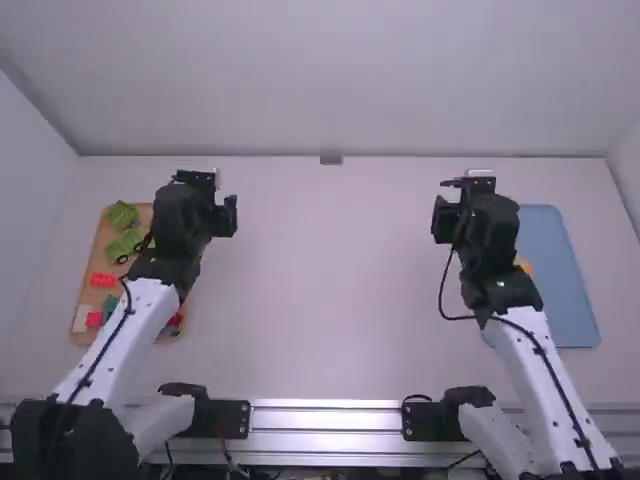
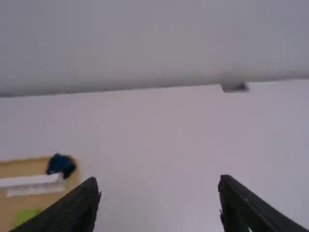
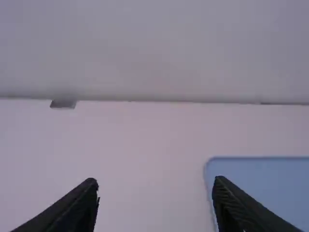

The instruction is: Assemble lego blocks to make yellow taxi

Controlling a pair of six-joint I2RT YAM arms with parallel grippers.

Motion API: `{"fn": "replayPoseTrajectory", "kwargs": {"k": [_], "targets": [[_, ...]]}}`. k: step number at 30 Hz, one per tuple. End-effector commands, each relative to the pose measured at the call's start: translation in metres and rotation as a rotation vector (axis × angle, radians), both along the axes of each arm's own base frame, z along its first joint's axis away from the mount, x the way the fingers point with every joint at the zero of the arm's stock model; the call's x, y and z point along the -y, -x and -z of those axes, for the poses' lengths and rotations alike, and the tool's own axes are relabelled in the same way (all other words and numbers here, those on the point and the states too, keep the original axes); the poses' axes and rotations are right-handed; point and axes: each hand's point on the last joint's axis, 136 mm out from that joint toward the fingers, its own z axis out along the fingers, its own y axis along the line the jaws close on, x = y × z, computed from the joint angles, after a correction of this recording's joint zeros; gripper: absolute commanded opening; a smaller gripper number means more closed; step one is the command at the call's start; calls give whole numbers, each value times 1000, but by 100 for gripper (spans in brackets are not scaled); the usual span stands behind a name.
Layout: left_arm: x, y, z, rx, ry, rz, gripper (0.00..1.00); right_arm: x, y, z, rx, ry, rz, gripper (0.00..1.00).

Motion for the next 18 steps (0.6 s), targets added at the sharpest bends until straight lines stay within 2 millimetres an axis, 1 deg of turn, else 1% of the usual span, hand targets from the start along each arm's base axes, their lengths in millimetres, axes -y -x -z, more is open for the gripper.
{"fn": "replayPoseTrajectory", "kwargs": {"k": [1,3,6,11,14,18], "targets": [[-8,15,4,9,-2,-14,58,3,10,-4,48,-46,-39,56],[-8,26,10,9,-2,-14,54,16,17,-4,85,-46,-3,51],[-8,43,21,9,-2,-14,46,16,33,9,85,-46,-3,44],[-8,66,39,9,-2,-14,35,16,53,29,85,-46,-3,33],[-8,81,54,9,-2,-14,27,16,66,46,85,-46,-3,25],[-8,95,68,9,-2,-14,20,16,77,61,85,-46,-3,18]]}}
